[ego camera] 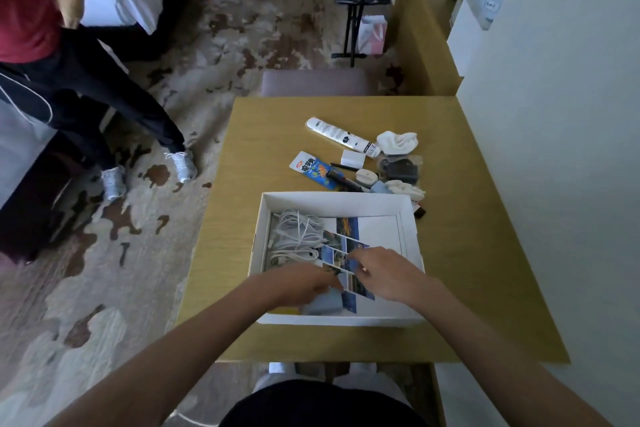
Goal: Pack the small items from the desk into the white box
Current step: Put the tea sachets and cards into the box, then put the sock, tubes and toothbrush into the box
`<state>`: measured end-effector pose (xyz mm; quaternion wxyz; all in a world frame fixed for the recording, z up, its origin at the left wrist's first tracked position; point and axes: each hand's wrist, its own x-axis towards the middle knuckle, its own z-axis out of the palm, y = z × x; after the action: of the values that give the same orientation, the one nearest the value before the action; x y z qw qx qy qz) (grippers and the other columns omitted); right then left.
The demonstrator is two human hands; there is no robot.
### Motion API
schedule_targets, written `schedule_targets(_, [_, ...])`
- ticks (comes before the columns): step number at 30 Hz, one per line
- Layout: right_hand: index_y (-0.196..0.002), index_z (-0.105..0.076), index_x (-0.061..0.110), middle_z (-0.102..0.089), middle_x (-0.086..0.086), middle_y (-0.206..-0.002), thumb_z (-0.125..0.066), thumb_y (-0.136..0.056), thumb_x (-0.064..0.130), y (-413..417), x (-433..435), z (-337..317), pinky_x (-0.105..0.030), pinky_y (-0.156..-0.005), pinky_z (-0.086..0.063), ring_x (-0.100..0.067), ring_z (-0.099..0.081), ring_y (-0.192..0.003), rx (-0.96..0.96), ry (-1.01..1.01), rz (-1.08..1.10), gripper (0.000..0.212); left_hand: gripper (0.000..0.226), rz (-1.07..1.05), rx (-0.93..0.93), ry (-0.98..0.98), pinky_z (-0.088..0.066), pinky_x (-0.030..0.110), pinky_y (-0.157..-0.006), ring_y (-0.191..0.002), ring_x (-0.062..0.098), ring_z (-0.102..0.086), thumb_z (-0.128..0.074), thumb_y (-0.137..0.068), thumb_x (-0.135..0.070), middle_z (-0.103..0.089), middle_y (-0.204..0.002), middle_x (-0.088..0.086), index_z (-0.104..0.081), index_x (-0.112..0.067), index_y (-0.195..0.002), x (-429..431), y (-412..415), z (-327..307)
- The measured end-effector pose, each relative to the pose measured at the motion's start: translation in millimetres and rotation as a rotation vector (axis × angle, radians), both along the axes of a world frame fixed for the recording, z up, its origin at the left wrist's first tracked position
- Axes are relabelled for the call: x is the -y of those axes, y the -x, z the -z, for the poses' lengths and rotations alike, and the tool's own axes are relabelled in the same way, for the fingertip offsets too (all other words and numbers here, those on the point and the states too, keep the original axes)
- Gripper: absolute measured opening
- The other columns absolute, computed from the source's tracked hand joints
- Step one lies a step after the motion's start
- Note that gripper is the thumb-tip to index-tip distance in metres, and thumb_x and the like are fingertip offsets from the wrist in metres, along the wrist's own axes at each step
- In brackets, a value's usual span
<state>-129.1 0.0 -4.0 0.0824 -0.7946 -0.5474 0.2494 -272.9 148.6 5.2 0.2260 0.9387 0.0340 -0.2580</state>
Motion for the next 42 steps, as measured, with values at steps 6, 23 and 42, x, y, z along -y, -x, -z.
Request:
schedule_targets(6, [-0.116, -0.060, 0.017, -0.067, -0.008, -0.104, -0.044, -0.096, 0.021, -2, -12, 0, -0.030, -0.062, -0.043, -0.024, -0.062, -0.083, -0.027, 0.003, -0.060, 0.026, 0.048, -0.017, -0.044, 0.006, -0.053, 0.038, -0.088, -0.101, 0.019, -0.063, -0.046, -0.084, 0.003, -0.067, -0.118, 0.002, -0.061, -0.031, -0.114, 0, 7, -4])
schedule_targets(23, [-0.122, -0.060, 0.021, -0.069, 0.002, -0.106, -0.050, -0.095, 0.024, -67, -61, -39, -0.028, -0.072, -0.048, -0.013, -0.063, -0.094, -0.131, -0.305, 0.159, 0.029, 0.022, -0.809, 0.563, -0.004, -0.047, 0.028, -0.073, -0.082, 0.013, -0.056, -0.045, -0.090, -0.007, -0.060, -0.100, -0.002, -0.062, -0.015, -0.101, -50, -36, -63])
schedule_targets(42, [-0.136, -0.048, 0.012, -0.050, -0.011, -0.136, -0.049, -0.095, 0.018, -178, -187, 22, -0.042, -0.097, -0.045, -0.028, -0.049, -0.124, 0.151, 0.006, 0.328, 0.042, 0.028, -0.632, 0.203, 0.085, -0.039, 0.026, -0.074, -0.092, 0.021, -0.058, -0.041, -0.092, -0.013, -0.064, -0.114, 0.003, -0.066, -0.020, -0.102, -164, -161, 3])
